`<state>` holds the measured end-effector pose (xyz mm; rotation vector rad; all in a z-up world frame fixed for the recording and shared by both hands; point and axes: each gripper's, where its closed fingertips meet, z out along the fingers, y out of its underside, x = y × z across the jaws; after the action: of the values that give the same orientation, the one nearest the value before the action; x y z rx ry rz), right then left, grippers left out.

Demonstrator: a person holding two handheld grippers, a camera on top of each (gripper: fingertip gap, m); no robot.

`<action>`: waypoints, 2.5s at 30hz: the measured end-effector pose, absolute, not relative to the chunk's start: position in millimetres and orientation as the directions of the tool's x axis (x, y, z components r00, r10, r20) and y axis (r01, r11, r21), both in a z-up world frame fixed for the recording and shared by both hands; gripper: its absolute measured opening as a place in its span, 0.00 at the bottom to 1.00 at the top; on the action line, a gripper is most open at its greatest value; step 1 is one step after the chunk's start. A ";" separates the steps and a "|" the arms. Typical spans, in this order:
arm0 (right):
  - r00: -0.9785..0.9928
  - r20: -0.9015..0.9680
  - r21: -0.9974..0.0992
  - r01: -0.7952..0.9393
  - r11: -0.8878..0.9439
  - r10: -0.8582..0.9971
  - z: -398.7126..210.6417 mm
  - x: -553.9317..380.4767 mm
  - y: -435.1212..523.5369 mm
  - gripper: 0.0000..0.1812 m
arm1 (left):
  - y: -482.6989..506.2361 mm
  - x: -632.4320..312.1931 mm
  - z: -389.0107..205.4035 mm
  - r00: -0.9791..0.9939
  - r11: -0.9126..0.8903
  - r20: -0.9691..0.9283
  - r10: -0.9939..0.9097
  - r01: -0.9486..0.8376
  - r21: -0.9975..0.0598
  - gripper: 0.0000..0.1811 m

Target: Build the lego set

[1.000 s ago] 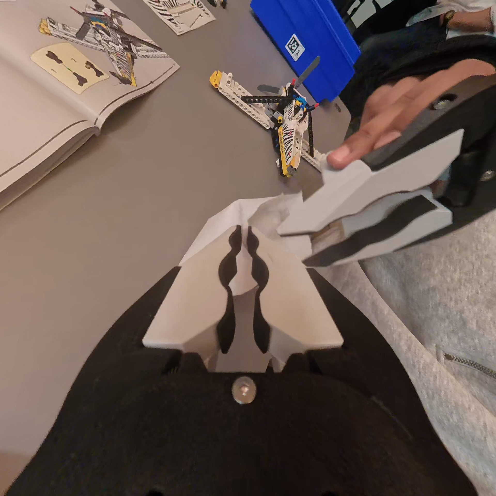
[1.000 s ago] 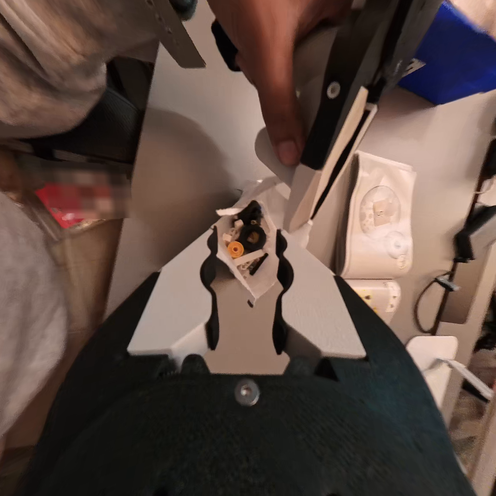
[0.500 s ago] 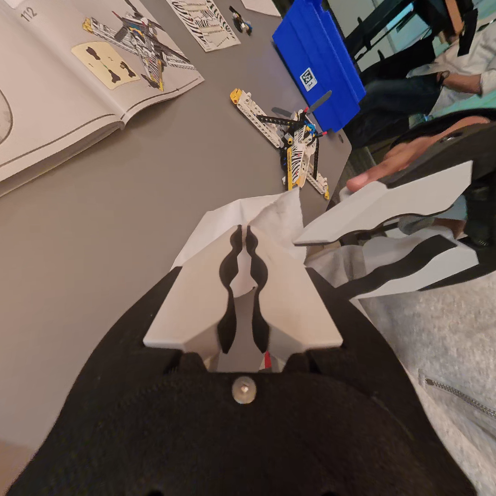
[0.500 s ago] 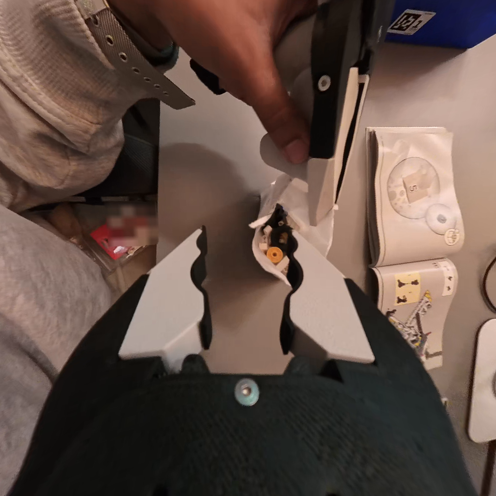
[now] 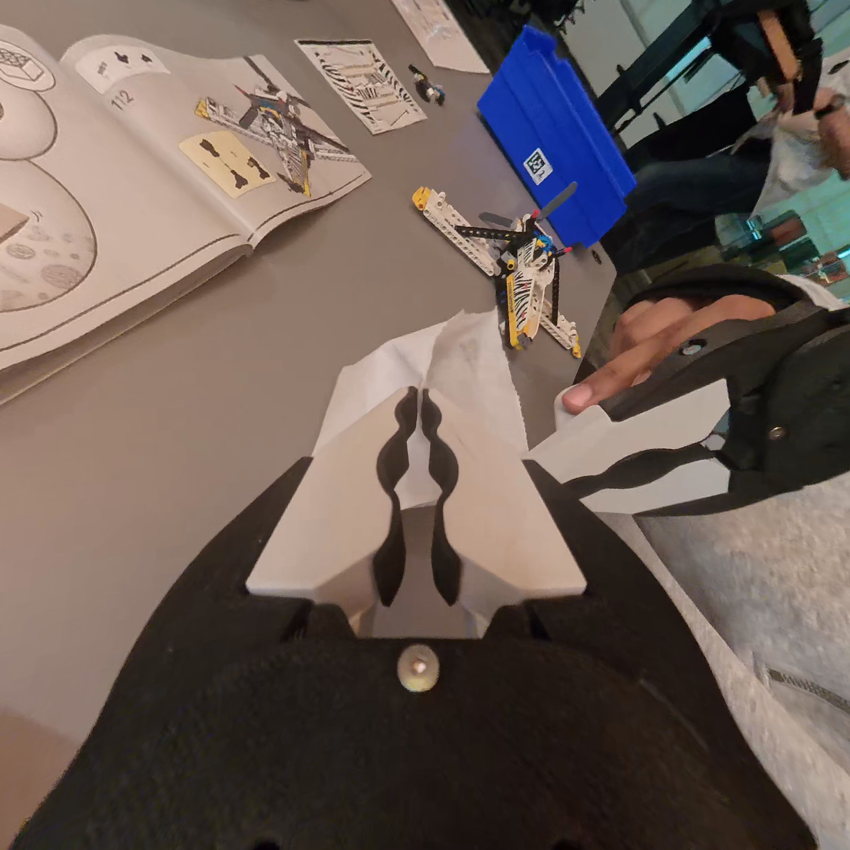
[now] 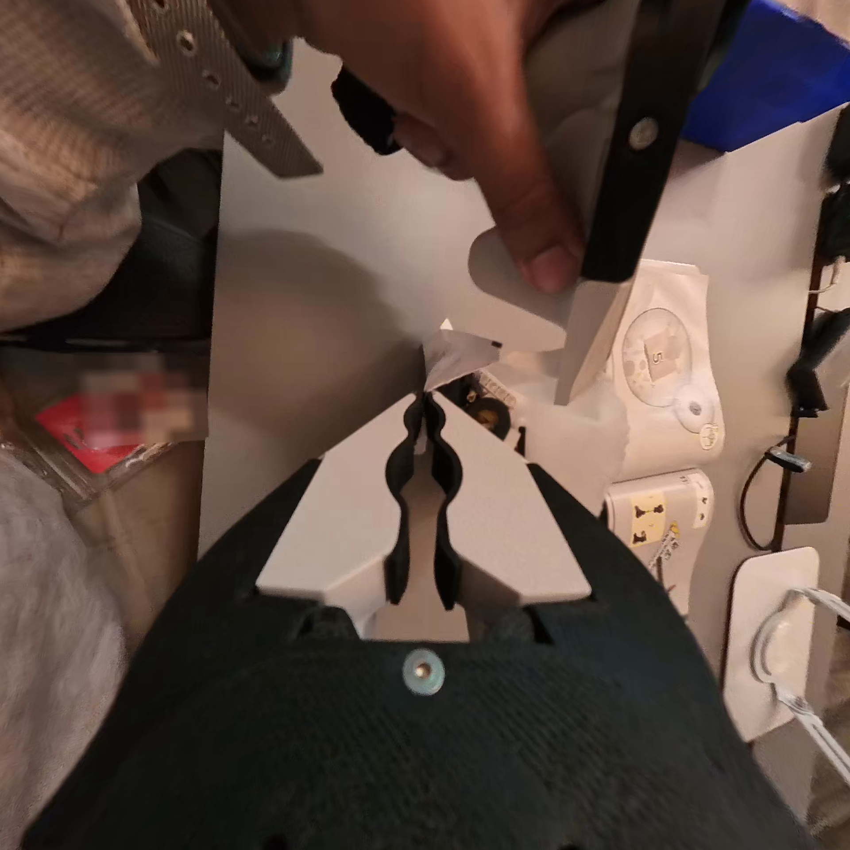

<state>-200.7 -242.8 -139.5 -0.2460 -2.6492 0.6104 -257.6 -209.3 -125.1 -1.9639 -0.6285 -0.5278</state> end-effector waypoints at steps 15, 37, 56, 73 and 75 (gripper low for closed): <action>-0.848 0.459 -0.495 0.003 0.869 0.264 -128.3 -180.5 -215.7 0.00 | -204.0 -216.6 -110.2 0.879 -0.469 0.469 -0.078 0.383 -0.796 0.04; -0.714 0.568 -0.565 0.024 0.825 0.409 -116.0 -167.0 -185.7 0.00 | -192.5 -157.1 -119.6 0.807 -0.583 0.515 -0.288 0.279 -0.763 0.38; -0.586 0.457 -0.752 0.148 0.642 0.669 -72.4 -206.8 -150.7 0.00 | -178.0 -195.4 -127.2 0.853 -0.483 0.452 -0.259 0.291 -0.826 0.00; -0.511 0.412 -0.783 0.225 0.580 0.755 -134.6 -204.9 -153.6 0.32 | -179.1 -249.2 -125.3 0.648 -0.282 0.743 -0.166 0.691 -0.666 0.00; -0.484 0.513 -0.742 0.166 0.650 0.709 -144.1 -207.4 -163.8 0.28 | -178.3 -254.7 -128.2 0.609 -0.266 0.781 -0.142 0.736 -0.622 0.00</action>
<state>-207.4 -163.8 -144.1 -0.6820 -1.9997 0.7915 -254.7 -178.3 -128.2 -1.6336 -0.5026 -0.9101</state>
